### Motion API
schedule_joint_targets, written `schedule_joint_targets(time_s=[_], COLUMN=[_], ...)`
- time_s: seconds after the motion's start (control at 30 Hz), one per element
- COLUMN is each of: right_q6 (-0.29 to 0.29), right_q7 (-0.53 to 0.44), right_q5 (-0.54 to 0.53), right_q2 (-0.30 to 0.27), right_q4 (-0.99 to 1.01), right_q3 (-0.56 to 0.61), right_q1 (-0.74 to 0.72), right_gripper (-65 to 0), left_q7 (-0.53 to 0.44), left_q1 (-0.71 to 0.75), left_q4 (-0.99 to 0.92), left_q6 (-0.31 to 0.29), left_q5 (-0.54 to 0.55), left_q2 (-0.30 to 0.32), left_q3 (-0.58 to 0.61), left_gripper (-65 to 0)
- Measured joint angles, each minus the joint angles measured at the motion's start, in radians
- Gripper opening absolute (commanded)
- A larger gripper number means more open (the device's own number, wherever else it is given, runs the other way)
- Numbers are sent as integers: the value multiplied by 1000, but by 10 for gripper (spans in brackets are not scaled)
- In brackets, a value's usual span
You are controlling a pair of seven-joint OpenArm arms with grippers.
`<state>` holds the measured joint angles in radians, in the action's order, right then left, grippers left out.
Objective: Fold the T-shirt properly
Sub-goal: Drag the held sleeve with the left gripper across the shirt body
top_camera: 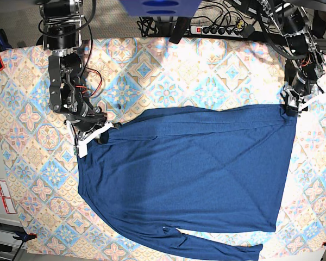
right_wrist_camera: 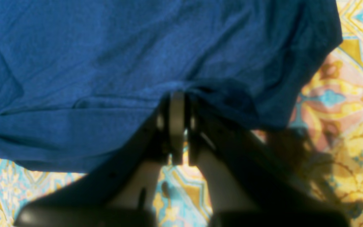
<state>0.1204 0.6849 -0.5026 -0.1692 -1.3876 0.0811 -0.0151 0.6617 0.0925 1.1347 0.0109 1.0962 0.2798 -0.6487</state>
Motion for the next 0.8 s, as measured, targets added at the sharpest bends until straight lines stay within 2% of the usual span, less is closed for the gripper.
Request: schedule_joint_targets(time_s=[0.13,0.27,0.43,0.47,0.53,0.67,0.8], right_q6=[0,0,0,0,1,0,-1], right_q7=[0,0,0,0,-1,0,0], right_q5=[0,0,0,0,0,0,0], right_q2=[0,0,0,0,0,0,0], right_q4=[0,0,0,0,0,0,-1], right_q3=[0,0,0,0,0,-1,-1], right_q1=[-1,0,-1,-1,-1,-1,0], right_gripper=[-643,-643,-643,-643,-643,-643,-643], left_q7=[-2,-16,-15,-15,-10,8,8], left_q1=[-29,-33,-51,-55,-66,-82,-93], left_q4=[-35,-69,-73,-73,-75,-79,-78], left_q6=[-9,-27,-16,-16,-15,-8,-74], left_q5=[-34,-19,-30,-30,-31,-42,-42], left_q2=[0,1,0,0,0,-3,-2], left_q3=[0,-2,-3,-3,-3,-2,-2], left_gripper=[-373,-373,-378,-391,-456,-644,-650])
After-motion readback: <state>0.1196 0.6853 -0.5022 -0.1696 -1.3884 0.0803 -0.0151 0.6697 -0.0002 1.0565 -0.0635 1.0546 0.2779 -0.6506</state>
